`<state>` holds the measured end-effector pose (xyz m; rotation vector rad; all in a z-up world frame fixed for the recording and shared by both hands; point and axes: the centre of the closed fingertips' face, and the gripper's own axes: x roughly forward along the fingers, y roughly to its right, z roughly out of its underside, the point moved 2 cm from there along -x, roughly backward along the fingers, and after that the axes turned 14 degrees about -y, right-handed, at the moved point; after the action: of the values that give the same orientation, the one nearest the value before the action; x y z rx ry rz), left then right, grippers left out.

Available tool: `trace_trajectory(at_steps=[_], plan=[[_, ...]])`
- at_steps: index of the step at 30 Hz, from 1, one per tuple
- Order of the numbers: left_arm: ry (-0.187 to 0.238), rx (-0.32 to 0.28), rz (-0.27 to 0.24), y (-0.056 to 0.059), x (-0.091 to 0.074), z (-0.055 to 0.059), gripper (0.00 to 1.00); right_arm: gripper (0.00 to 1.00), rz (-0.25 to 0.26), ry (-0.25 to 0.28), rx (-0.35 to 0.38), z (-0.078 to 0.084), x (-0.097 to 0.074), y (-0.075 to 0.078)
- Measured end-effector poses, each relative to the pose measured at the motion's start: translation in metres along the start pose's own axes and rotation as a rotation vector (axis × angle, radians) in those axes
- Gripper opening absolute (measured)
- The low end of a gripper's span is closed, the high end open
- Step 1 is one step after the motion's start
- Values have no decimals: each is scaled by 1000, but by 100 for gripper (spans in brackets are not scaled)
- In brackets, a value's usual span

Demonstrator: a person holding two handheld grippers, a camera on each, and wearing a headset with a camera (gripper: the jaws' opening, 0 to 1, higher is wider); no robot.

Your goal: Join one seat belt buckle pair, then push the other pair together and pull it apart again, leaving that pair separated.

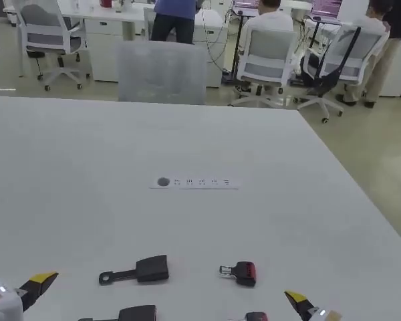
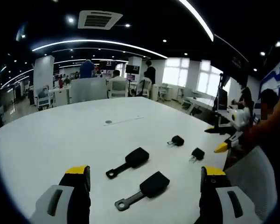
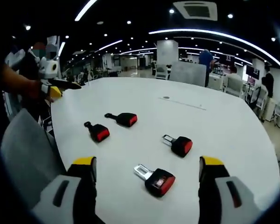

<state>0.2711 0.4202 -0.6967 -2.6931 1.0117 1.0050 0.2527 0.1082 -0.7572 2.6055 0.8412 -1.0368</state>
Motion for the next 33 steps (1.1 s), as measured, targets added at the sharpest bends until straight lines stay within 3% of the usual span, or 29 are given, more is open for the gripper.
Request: trace_trajectory(at_steps=[23, 33], plan=[[-6, 7, 11, 4, 6, -3, 100, 92, 4, 15, 9, -3, 0, 4], [-16, 16, 18, 12, 10, -7, 100, 92, 2, 14, 0, -7, 2, 12]])
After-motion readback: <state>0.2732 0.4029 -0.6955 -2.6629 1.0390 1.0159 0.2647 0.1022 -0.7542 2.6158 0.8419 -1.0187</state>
